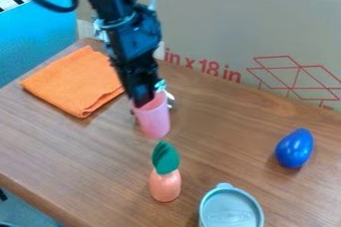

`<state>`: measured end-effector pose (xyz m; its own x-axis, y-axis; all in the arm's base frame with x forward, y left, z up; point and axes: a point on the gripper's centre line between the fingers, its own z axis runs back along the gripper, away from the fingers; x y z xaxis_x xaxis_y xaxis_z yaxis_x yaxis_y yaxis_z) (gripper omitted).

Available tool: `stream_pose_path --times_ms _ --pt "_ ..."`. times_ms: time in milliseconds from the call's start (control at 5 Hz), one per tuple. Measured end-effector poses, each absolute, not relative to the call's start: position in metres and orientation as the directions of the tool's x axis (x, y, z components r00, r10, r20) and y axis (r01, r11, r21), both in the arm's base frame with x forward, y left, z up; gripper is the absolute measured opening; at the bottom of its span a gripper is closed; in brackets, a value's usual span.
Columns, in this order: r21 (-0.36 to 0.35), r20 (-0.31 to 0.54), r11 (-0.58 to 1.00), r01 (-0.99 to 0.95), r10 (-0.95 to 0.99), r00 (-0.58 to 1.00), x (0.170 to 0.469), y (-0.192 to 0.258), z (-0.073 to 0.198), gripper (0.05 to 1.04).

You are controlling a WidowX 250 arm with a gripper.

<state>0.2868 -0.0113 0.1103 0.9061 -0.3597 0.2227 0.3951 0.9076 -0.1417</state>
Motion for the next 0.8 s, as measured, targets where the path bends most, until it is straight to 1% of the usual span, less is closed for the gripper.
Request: stream_pose_path --times_ms 200,400,600,800 --pt "-0.155 0.212 0.892 0.424 -0.390 0.896 0.328 -0.028 0.099 0.087" --pt "-0.166 0.222 0.893 0.419 -0.380 0.898 0.364 -0.035 0.093 0.087" --pt "-0.145 0.218 0.907 0.395 -0.360 0.907 0.386 -0.033 0.086 0.087" --pt "-0.148 0.203 0.913 0.381 -0.349 0.915 0.399 -0.033 0.078 0.087"
